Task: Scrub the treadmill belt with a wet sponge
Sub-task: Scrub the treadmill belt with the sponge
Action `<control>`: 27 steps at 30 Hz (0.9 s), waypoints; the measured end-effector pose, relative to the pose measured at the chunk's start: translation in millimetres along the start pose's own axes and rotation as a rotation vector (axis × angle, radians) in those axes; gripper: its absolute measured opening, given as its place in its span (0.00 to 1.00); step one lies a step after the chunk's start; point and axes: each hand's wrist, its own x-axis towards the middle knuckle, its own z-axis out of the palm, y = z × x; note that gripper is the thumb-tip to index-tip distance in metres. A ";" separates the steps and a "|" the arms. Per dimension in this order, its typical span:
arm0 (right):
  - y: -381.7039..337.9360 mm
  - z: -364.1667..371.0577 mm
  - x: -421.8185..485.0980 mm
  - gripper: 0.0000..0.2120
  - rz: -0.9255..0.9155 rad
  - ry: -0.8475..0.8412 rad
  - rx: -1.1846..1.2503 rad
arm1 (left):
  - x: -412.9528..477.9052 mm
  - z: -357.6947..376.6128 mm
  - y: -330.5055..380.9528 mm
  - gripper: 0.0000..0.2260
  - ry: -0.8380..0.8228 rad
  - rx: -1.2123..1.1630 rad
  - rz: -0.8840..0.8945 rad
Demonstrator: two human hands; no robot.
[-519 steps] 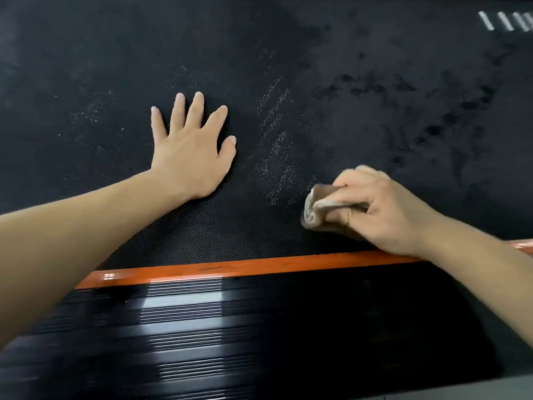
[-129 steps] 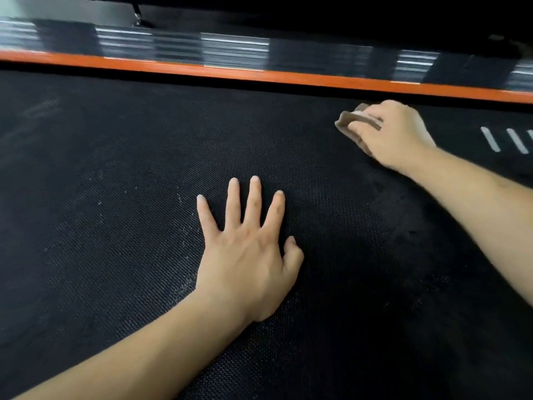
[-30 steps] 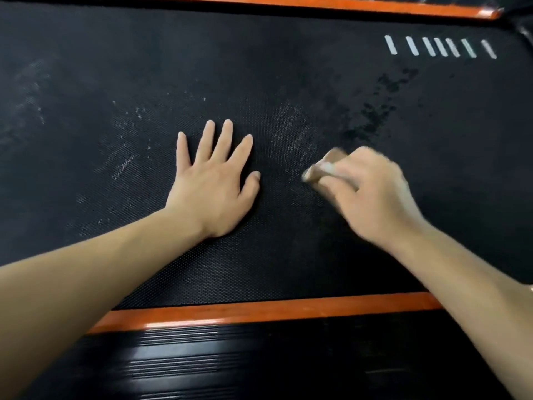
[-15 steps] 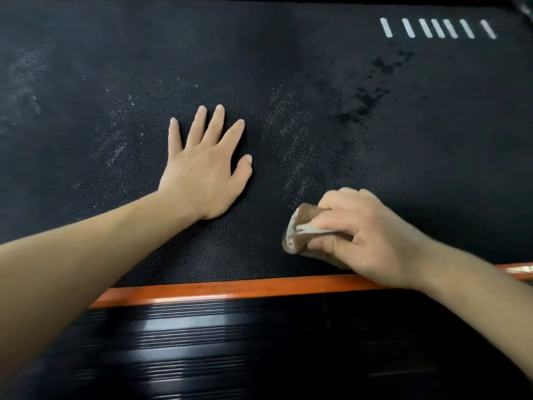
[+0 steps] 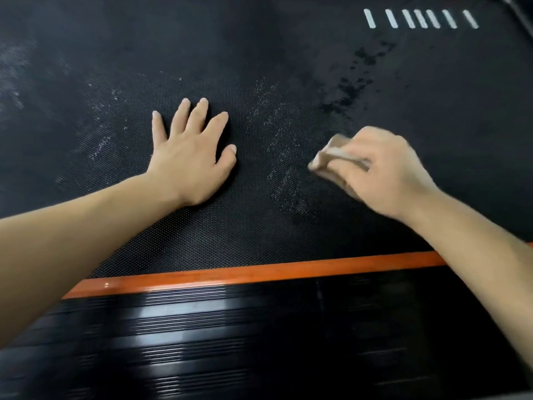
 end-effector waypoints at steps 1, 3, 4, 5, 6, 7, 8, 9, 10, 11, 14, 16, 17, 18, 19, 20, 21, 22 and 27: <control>3.3 1.0 1.1 0.11 0.047 0.046 -0.014 | 3.6 -2.4 2.2 0.26 0.004 -0.017 -0.001; -7.8 7.6 -8.9 0.14 -0.025 0.014 -0.044 | 17.7 -6.7 9.2 0.25 0.040 -0.039 0.010; -14.1 13.3 -17.4 0.14 -0.086 -0.046 -0.028 | 26.6 -7.6 14.2 0.25 0.052 -0.045 0.014; -19.1 16.3 -23.2 0.14 -0.129 -0.090 0.002 | 35.8 -7.5 19.7 0.25 0.055 -0.056 0.010; -16.3 16.9 -21.4 0.14 -0.143 -0.099 0.006 | 44.3 -5.8 24.7 0.25 0.048 -0.064 -0.004; -9.2 16.3 -11.9 0.14 -0.131 -0.060 -0.035 | 50.6 -2.6 28.8 0.26 0.036 -0.059 -0.025; 1.4 14.8 4.4 0.16 -0.086 0.003 -0.095 | 54.3 1.6 31.3 0.26 0.026 -0.038 -0.041; 14.6 12.0 24.3 0.18 -0.022 0.061 -0.157 | 55.7 5.3 31.9 0.27 0.021 -0.014 -0.048; 25.4 8.7 42.9 0.18 0.057 0.104 -0.186 | 55.8 8.1 31.8 0.27 0.021 0.000 -0.048; 30.1 8.7 55.7 0.19 0.131 0.131 -0.179 | 55.3 9.5 30.9 0.27 0.023 0.002 -0.045; 13.0 20.2 51.5 0.21 0.066 0.115 -0.173 | 54.4 9.4 30.2 0.27 0.041 -0.011 -0.042; 5.0 22.4 39.9 0.19 -0.011 0.033 -0.094 | 53.9 8.6 30.8 0.27 0.047 -0.008 -0.042; 10.6 18.2 45.8 0.17 -0.003 0.016 -0.099 | 54.3 8.7 31.3 0.27 0.047 -0.007 -0.041; 20.0 14.4 59.9 0.16 0.016 0.037 -0.133 | 54.9 9.0 31.4 0.27 0.047 -0.004 -0.043; 30.4 11.0 77.6 0.16 0.071 0.079 -0.169 | 55.1 8.8 31.0 0.27 0.048 0.000 -0.045; 39.6 8.8 94.7 0.16 0.150 0.130 -0.193 | 55.1 8.6 30.9 0.28 0.050 0.003 -0.048; 44.0 9.4 107.1 0.14 0.225 0.167 -0.198 | 55.0 8.6 31.1 0.28 0.052 0.003 -0.048; 42.6 14.2 113.2 0.13 0.253 0.193 -0.204 | 55.0 8.5 31.4 0.28 0.053 0.003 -0.048; 15.5 31.0 94.7 0.08 0.007 0.085 -0.091 | 54.3 7.8 31.9 0.28 0.061 0.000 -0.049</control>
